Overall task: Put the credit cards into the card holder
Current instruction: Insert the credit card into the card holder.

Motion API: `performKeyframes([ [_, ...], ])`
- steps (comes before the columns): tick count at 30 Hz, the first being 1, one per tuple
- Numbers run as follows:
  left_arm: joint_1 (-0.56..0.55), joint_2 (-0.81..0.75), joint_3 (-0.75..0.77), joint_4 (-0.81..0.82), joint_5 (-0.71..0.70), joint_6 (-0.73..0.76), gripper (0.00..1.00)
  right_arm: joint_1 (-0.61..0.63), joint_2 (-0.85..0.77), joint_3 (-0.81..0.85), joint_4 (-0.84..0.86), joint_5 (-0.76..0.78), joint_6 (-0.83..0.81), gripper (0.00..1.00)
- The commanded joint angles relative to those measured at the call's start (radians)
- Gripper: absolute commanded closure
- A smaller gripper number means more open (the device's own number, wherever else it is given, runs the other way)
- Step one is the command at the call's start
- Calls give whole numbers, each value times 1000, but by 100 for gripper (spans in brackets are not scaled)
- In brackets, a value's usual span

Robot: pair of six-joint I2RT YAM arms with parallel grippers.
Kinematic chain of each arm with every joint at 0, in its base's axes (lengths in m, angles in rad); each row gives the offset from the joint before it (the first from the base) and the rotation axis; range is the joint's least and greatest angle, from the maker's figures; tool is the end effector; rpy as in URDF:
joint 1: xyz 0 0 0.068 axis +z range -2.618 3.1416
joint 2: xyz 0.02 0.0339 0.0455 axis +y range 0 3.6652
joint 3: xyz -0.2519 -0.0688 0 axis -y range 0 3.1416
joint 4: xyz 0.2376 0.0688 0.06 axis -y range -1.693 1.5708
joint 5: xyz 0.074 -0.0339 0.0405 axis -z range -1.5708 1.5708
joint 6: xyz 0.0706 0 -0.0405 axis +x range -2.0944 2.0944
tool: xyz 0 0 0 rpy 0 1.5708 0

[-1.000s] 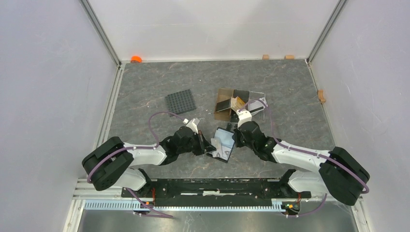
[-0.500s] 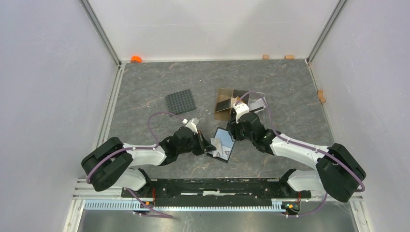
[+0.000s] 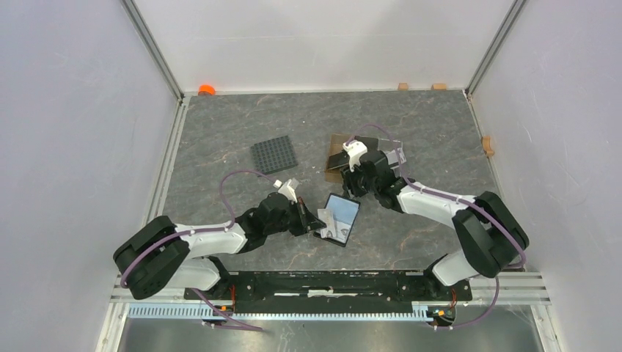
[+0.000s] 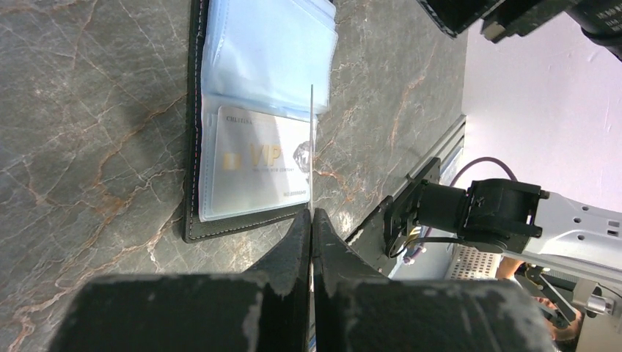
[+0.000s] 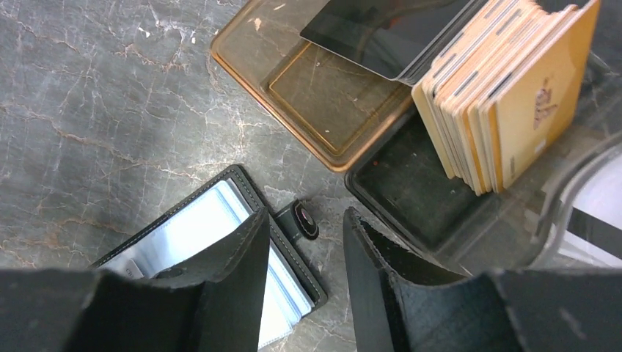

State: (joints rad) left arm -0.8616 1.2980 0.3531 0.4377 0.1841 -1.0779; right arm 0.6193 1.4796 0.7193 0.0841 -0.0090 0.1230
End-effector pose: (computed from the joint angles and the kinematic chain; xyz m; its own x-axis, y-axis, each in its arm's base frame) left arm 0.1630 -0.2098 0.1290 -0.8987 -0.2826 -0.3353 0.1237 0.5702 -0.8121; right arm 0.2629 0.1882 0.1536 -0.5777 -0.2611 -0.7734 -0.5192 0.8486 0.1013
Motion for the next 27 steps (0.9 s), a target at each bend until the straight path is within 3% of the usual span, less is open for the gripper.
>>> performKeyframes([
  [1, 1, -34, -9, -21, -21, -1, 98, -9, 54, 56, 28, -66, -44, 55],
  [7, 7, -64, -17, -40, -25, 3, 98, -11, 99, 51, 44, -73, -37, 63],
  [10, 9, -80, -17, -55, -28, 5, 98, -10, 88, 42, 35, -57, -17, 89],
  [12, 9, -90, -17, -65, -31, 8, 98, -10, 65, 28, 17, -38, 23, 100],
  [18, 10, -103, -24, -61, -26, -5, 98, -5, -52, -84, -124, 76, 272, 100],
  [27, 9, -133, -34, -78, -18, -17, 98, 45, -356, -408, -92, 145, 571, 100],
])
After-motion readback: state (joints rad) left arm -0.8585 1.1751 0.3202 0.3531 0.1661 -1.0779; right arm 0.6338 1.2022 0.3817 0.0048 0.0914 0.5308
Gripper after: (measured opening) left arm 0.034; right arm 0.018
